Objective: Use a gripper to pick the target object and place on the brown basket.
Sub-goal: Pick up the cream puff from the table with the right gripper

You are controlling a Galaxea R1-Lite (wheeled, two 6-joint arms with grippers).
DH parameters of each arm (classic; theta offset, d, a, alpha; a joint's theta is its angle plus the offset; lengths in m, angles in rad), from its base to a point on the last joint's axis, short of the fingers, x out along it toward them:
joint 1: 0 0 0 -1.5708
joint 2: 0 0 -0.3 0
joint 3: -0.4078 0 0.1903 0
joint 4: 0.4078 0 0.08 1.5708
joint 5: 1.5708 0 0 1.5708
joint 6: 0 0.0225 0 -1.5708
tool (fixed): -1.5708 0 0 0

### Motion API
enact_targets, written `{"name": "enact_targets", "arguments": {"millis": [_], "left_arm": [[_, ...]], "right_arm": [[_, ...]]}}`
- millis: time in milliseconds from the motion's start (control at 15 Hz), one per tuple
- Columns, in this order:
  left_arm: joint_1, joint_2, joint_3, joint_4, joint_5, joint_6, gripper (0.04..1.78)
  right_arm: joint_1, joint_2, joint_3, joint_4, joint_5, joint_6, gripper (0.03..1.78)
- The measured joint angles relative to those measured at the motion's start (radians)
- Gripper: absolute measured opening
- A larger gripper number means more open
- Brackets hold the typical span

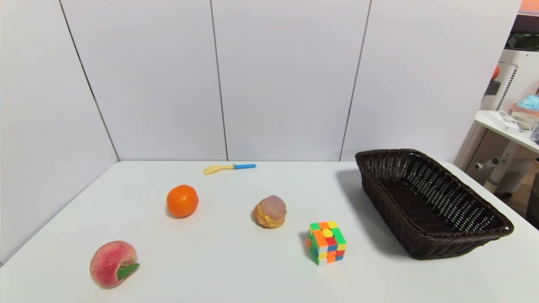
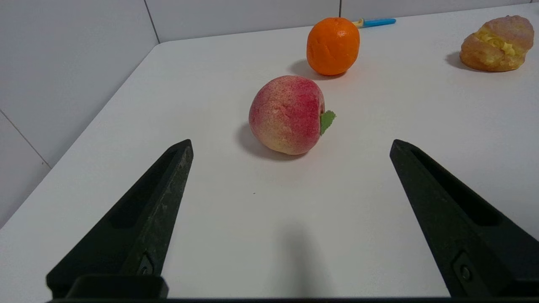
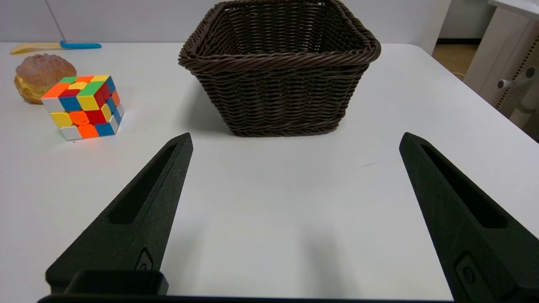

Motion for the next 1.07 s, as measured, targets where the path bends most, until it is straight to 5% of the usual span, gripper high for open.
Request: {"name": "enact_targets", "arguments": {"millis": [267,467,733,1067], "left_arm": [[0.000,0.000,0.000,0.000,0.000,0.000,1.69],[0.000,0.000,0.000,0.000,0.000,0.000,1.69],[0.000,0.000,0.000,0.000,0.000,0.000,1.69],[0.000,0.000,0.000,0.000,0.000,0.000,1.69]], "right_arm": [[0.000,0.034,-0.016,-0.007,0.005,-0.009,1.70],[0.024,0.209,-0.146,-0.043,0.039,-0.031,1.70],[0.123,0.587,-0.519,-0.045,0.148,-0.108,1.70],[0.349,1.081,-1.039,0.129,0.221,-0.225,1.70]]}}
